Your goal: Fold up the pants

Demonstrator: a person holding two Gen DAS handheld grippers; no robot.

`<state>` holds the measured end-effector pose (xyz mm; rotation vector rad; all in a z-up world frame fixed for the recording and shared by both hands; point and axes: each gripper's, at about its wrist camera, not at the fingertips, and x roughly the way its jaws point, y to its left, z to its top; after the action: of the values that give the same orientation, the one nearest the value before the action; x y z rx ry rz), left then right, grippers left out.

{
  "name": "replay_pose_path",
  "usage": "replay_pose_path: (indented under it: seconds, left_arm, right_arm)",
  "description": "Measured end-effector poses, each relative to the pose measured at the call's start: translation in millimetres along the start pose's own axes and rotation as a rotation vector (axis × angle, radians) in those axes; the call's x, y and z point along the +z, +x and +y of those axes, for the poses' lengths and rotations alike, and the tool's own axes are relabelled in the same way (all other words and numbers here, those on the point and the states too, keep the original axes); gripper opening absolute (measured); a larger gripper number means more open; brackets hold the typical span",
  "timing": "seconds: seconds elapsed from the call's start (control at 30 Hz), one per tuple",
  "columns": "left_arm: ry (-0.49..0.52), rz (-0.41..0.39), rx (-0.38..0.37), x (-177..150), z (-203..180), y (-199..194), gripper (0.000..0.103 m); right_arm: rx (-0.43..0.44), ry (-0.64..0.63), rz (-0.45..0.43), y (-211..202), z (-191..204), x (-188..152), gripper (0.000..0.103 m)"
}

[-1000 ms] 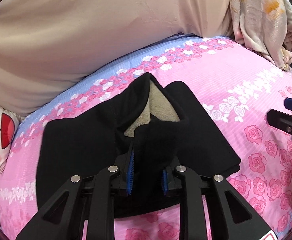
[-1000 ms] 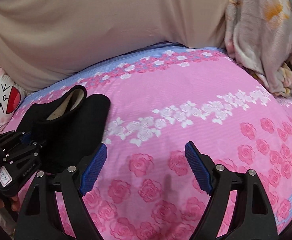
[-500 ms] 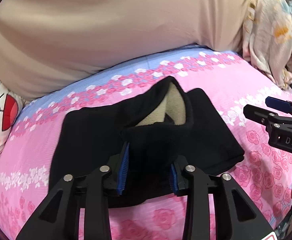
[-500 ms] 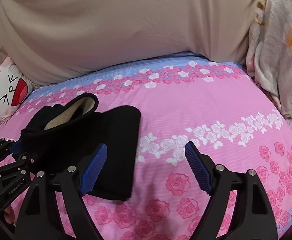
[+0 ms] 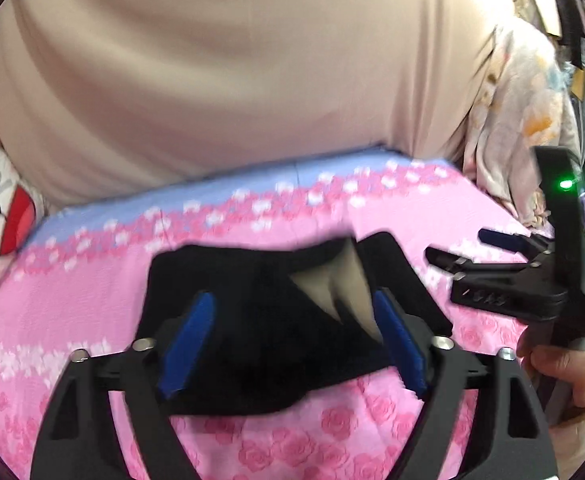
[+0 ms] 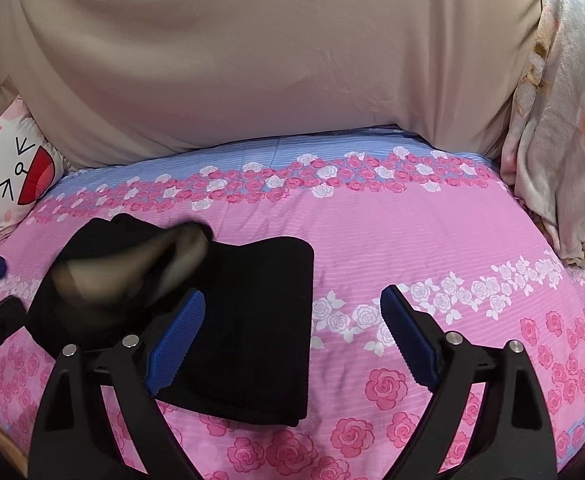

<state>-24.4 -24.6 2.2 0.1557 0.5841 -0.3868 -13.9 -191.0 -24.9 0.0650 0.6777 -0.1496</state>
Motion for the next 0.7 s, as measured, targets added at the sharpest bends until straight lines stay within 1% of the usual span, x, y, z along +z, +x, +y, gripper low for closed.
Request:
replay_pose_path:
  seconds: [0.07,0.17,0.2,0.3,0.33,0.37,0.47,0.57,0.6,0.63,0.7]
  left_arm:
    - [0.054,-0.011,0.011,1,-11,0,0.080]
    - [0.054,-0.018,0.031,0,-4,0,0.080]
    - [0.047,-0.015,0.047,-1,2,1,0.080]
    - [-0.010,0.030,0.170,-8,39,18,0.080]
    - [-0.041,0.064,0.214,-13,54,26,0.080]
    - [-0.072,0.090,0.242,-18,69,32,0.080]
    - [-0.133,0.138,0.295,-32,99,39,0.080]
    - [-0.152,0.156,0.333,-42,118,39,0.080]
    - [-0.157,0.161,0.336,-45,121,39,0.080]
    - [-0.161,0.165,0.339,-48,126,38,0.080]
    - [-0.163,0.169,0.347,-50,130,37,0.080]
  right_arm:
    - [-0.008,0.006,0.006,-1,-1,-1,0.088]
    - [-0.009,0.015,0.008,-7,-6,-1,0.088]
    - [0.014,0.036,0.015,-9,-10,-2,0.088]
    - [0.112,0.082,0.050,-6,-11,-3,0.088]
    - [0.145,0.073,0.070,-1,-6,-4,0.088]
    - [0.153,0.063,0.080,2,-2,-5,0.088]
    - [0.172,0.011,0.144,28,19,-8,0.090]
    - [0.225,0.021,0.217,57,33,-12,0.090]
    - [0.261,0.039,0.237,65,38,-13,0.090]
    - [0.278,0.047,0.252,71,41,-13,0.090]
    - [0.286,0.051,0.277,81,49,-13,0.091]
